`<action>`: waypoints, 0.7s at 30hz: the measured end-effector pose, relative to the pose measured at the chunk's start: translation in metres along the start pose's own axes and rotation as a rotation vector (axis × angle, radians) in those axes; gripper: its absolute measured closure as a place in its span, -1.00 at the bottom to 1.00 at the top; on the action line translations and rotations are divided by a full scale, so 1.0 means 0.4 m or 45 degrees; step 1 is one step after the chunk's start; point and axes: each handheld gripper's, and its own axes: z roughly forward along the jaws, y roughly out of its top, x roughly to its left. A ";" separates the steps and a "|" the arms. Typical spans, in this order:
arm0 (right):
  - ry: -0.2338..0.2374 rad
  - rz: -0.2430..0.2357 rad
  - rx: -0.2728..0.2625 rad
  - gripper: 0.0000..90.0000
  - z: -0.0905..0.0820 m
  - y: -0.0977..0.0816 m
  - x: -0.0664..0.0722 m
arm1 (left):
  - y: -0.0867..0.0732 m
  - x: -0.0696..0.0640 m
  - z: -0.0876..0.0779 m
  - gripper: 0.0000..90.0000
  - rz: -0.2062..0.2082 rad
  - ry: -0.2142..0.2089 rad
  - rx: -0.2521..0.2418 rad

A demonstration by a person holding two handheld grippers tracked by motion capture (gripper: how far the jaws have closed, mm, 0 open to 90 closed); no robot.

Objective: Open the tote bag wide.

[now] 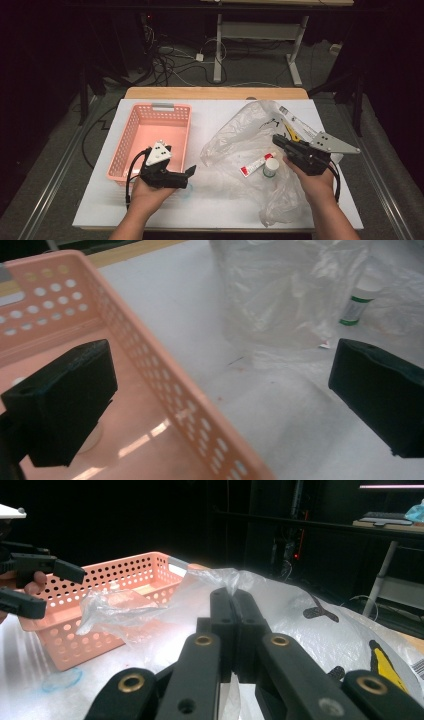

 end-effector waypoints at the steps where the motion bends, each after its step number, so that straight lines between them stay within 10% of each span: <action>1: 0.000 0.000 0.002 1.00 -0.001 0.000 0.000 | -0.001 0.008 -0.003 -1.00 -0.003 0.014 0.002; 21: -0.004 0.004 0.007 1.00 0.000 -0.003 0.000 | -0.031 0.136 -0.068 -1.00 -0.159 0.147 -0.041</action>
